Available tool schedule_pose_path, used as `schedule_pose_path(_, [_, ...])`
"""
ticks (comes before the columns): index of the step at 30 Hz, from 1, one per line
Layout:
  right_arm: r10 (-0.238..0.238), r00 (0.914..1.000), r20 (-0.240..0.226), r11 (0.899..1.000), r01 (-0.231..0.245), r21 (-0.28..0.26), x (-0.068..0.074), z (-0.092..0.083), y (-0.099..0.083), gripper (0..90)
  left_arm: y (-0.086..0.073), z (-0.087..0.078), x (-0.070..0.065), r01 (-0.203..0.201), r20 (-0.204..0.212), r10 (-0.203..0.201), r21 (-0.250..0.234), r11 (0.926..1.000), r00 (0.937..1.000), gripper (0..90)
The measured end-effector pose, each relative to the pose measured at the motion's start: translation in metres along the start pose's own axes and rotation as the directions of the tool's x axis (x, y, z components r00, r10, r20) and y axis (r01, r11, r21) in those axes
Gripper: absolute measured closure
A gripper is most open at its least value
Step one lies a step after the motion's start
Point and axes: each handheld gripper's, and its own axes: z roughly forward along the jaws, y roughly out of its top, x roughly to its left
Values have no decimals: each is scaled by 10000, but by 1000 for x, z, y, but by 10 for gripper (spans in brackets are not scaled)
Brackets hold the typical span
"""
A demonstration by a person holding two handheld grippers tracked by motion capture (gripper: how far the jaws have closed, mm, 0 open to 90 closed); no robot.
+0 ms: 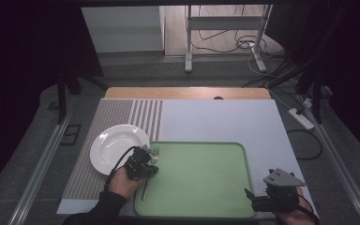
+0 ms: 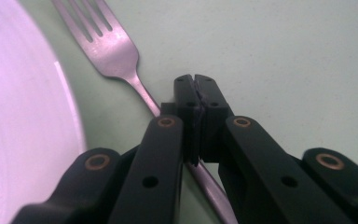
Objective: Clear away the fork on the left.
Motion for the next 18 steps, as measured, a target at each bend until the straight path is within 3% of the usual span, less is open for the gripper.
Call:
schedule_pose_path(6, [-1, 10000, -16, 10000, 1, 15, 0, 1, 0, 0, -3, -1, 3, 113, 170, -110, -144, 9998, 9998, 845])
schedule_pose_path(9, [-12, 10000, -42, 10000, 13, 8, 0, 1, 1, 0, -3, -1, 3, 140, 351, -131, -260, 9996, 9993, 765])
schedule_pose_path(13, [-16, 10000, -54, 10000, 16, 3, 0, 1, 1, 0, -2, -4, 2, 56, 842, 2, -682, 9977, 9964, 715])
schedule_pose_path(18, [-20, 10000, -57, 10000, 20, -3, 0, 1, 1, 0, -3, -10, 0, -220, 987, 334, -1145, 9932, 9946, 606])
